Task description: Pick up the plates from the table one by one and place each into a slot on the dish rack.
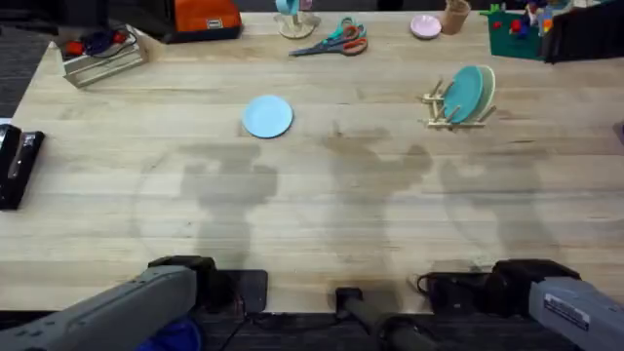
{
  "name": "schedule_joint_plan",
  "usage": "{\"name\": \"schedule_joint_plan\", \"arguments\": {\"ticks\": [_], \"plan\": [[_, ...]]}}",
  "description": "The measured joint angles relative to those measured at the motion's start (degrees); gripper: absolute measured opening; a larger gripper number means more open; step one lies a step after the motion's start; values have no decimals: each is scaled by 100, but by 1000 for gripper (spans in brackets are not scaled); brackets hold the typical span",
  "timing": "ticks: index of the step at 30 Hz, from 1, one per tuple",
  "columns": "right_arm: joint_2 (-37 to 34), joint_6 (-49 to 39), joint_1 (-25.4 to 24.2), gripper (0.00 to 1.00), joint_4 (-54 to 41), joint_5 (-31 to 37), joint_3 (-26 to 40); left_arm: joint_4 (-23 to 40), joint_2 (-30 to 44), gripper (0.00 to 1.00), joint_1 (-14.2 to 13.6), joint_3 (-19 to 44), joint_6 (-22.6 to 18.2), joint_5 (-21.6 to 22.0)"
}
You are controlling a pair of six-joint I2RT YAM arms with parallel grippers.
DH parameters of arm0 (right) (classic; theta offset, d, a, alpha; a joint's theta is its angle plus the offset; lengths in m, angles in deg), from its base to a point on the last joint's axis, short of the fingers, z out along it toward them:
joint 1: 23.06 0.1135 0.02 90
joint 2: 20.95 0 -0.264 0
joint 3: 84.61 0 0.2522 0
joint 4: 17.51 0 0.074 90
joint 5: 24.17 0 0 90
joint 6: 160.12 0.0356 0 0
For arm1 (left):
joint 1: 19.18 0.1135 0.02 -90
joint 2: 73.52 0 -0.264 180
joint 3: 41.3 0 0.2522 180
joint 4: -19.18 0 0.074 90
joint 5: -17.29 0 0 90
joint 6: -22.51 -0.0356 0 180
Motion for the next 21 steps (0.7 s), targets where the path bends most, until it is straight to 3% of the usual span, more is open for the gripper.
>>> {"name": "schedule_joint_plan", "arguments": {"ticks": [12,13,14,18,19,21], "plan": [[-1,-2,0,993,95,0,0,0,0,975,0,2,6,-1],[-2,-2,0,993,96,0,0,0,0,918,0,2,-10,0],[-2,-2,0,993,94,0,0,0,0,797,0,2,-25,0],[-2,0,0,995,94,0,0,0,0,180,0,4,-20,0],[0,-1,0,995,95,0,0,0,0,81,0,7,-47,0],[-2,-2,0,995,96,0,0,0,0,45,0,7,-46,0]]}}
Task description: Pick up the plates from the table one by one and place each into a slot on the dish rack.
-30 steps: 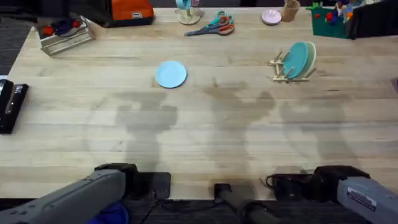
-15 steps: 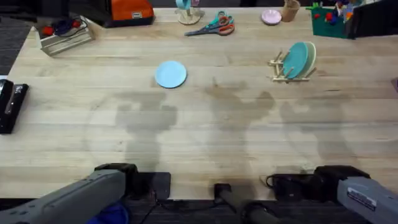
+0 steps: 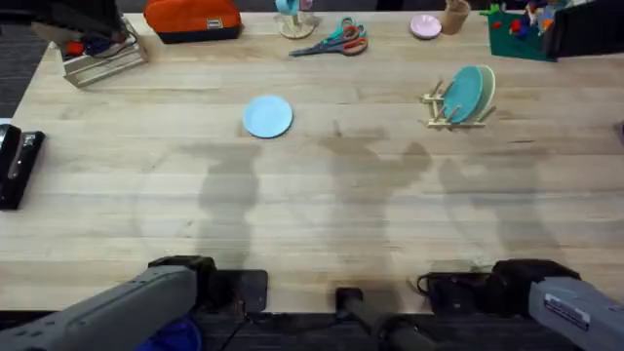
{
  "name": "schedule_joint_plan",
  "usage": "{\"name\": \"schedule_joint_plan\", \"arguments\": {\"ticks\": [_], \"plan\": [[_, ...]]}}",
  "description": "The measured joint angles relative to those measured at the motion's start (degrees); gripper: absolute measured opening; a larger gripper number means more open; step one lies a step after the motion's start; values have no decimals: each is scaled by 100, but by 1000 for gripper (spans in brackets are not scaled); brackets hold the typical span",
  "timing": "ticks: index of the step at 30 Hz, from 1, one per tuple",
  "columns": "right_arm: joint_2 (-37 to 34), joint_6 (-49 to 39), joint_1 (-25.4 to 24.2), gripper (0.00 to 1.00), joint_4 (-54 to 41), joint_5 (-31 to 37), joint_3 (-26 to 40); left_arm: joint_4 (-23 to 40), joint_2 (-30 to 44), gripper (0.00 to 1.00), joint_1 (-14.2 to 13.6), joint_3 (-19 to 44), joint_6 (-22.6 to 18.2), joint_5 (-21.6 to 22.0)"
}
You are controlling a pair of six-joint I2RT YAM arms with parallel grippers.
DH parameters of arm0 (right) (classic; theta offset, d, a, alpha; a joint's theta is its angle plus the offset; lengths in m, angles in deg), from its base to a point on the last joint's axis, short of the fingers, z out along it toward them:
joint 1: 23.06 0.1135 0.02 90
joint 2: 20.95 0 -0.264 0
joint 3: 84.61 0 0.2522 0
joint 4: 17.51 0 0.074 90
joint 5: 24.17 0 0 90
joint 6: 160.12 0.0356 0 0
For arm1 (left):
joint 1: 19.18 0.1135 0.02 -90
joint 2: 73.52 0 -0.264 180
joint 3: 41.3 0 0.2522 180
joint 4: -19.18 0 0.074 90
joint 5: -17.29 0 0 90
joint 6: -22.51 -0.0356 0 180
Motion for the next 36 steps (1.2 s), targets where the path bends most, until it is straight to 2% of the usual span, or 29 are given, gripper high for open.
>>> {"name": "schedule_joint_plan", "arguments": {"ticks": [14,22,27,33,36], "plan": [[1,1,0,995,-2,0,0,0,0,42,0,0,7,-26],[2,0,0,995,-2,0,0,0,33,42,39,0,11,-489],[2,1,0,993,-2,0,0,-45,87,43,323,-250,-43,-923],[0,0,0,994,-2,0,0,-604,106,42,805,-1140,-235,-1652],[0,0,0,994,-2,0,0,-974,111,42,934,-1712,-342,-1964]]}}
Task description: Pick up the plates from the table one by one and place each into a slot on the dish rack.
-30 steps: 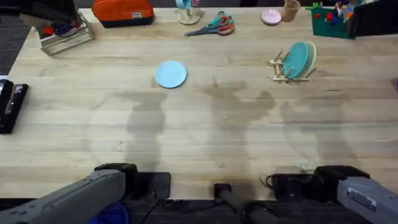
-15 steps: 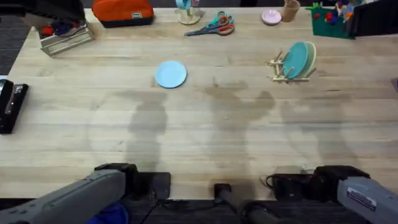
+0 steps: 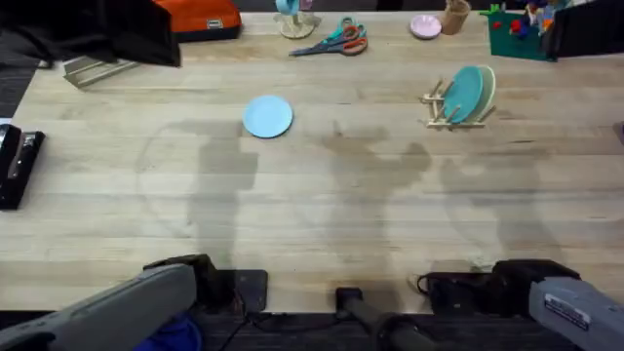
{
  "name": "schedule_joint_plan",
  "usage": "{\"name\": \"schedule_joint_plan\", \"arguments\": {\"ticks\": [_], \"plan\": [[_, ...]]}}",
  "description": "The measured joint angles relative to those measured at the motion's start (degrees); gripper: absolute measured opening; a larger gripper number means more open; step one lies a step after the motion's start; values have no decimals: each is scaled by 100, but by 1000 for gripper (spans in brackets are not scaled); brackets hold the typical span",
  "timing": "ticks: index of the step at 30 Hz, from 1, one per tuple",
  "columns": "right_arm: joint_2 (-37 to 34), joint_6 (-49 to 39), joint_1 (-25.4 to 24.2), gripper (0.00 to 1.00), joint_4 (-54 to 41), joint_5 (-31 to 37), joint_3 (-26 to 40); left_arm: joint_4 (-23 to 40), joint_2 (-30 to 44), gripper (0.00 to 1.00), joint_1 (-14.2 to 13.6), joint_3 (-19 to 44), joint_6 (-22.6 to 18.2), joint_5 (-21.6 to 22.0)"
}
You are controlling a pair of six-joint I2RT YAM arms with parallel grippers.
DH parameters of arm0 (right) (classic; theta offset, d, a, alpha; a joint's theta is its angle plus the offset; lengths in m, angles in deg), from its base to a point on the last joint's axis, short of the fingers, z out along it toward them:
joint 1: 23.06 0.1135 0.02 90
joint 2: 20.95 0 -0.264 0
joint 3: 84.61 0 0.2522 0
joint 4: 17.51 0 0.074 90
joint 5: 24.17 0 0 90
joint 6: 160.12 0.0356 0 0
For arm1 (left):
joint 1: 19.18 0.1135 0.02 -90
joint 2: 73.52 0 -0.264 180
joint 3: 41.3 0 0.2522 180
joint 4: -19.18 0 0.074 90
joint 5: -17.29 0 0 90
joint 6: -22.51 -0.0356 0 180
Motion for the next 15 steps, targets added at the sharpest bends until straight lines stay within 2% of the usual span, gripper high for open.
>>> {"name": "schedule_joint_plan", "arguments": {"ticks": [8,15], "plan": [[0,0,0,995,-7,0,0,-1206,16,41,12,-1431,-87,-638],[1,0,0,995,-9,0,0,-1800,329,41,12,-1933,-54,-939]]}}
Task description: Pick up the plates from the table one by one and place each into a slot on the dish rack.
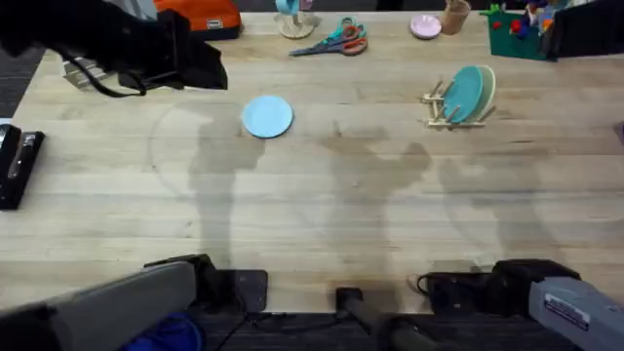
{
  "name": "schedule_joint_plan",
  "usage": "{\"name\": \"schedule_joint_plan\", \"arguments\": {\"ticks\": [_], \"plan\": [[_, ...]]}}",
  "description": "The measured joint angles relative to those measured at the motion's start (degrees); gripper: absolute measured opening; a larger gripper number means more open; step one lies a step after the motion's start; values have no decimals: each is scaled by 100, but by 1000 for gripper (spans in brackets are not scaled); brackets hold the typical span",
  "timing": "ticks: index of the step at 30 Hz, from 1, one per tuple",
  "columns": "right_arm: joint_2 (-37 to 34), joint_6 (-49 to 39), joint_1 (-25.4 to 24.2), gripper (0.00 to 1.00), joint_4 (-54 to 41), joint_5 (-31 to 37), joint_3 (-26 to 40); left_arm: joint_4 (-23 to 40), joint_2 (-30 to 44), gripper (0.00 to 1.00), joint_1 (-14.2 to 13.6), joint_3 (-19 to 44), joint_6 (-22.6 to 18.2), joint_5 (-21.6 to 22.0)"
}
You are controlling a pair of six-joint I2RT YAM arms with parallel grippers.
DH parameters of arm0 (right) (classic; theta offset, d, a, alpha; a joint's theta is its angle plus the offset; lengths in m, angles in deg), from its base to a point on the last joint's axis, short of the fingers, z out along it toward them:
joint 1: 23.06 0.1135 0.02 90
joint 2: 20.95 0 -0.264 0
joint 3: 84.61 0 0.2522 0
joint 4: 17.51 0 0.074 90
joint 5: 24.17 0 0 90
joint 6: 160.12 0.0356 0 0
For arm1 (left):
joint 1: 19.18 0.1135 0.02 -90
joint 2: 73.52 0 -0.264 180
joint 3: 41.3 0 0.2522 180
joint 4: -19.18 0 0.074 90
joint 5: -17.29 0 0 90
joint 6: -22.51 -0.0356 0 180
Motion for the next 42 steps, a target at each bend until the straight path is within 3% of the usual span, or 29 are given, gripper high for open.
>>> {"name": "schedule_joint_plan", "arguments": {"ticks": [7,18,28,42], "plan": [[-1,0,0,995,-33,0,0,-287,775,43,32,-3,-51,-504],[-1,0,0,994,-33,0,0,-485,1753,42,373,-8,-336,-1460],[-1,2,0,994,-33,0,0,-699,2272,43,417,-8,-398,-1766],[-426,7,0,995,-81,0,4,-1070,2941,43,420,-10,-417,-1836]]}}
